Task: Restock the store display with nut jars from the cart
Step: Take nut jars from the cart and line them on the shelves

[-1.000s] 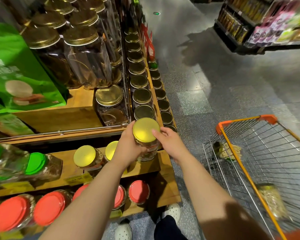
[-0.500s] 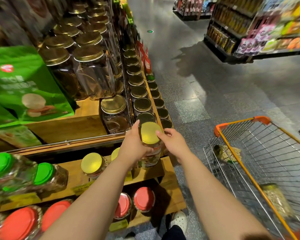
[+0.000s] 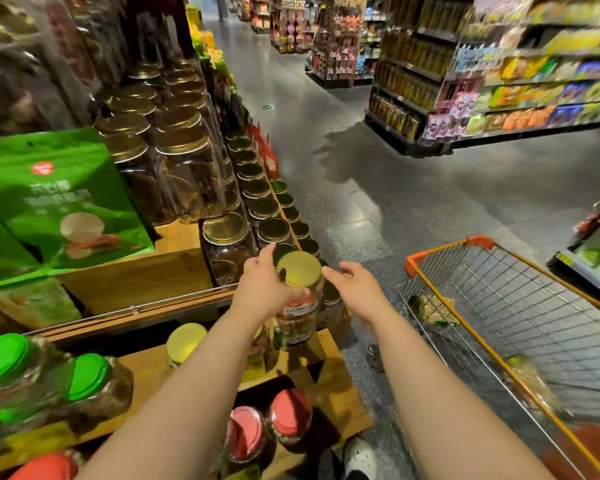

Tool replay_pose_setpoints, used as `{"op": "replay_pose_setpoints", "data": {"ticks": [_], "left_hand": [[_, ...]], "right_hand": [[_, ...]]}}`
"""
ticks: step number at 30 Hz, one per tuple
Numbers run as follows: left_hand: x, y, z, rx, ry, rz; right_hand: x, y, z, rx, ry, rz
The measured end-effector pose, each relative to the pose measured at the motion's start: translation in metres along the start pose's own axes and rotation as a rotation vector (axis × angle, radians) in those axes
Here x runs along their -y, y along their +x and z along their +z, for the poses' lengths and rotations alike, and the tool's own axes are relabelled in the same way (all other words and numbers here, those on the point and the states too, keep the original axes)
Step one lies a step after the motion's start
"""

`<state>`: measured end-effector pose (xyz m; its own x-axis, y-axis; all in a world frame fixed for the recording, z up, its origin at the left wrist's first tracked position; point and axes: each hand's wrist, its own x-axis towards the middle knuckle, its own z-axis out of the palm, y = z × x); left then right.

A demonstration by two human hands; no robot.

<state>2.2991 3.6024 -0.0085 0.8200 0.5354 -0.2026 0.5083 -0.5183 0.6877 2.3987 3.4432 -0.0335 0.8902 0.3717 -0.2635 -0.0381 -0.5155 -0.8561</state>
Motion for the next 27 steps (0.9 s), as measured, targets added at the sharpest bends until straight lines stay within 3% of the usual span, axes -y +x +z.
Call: {"op": "replay_pose_setpoints", "data": {"ticks": [14,19,27], "left_hand": [[-0.076,-0.04,0.01,0.011,0.035,0.181],[-0.11,-0.05,0.038,0.013,-0.043,0.295],[-0.183,-0.047,0.112,0.087,-0.028,0.324]], "right_hand": [[-0.015,-0.069,-0.081,-0.147,0.049,0.077],[-0.033,-0.081,-0.118,-0.213,0.033,0.085],[-0.077,-0.082,-0.195,-0.24,0.102,0.11]]}}
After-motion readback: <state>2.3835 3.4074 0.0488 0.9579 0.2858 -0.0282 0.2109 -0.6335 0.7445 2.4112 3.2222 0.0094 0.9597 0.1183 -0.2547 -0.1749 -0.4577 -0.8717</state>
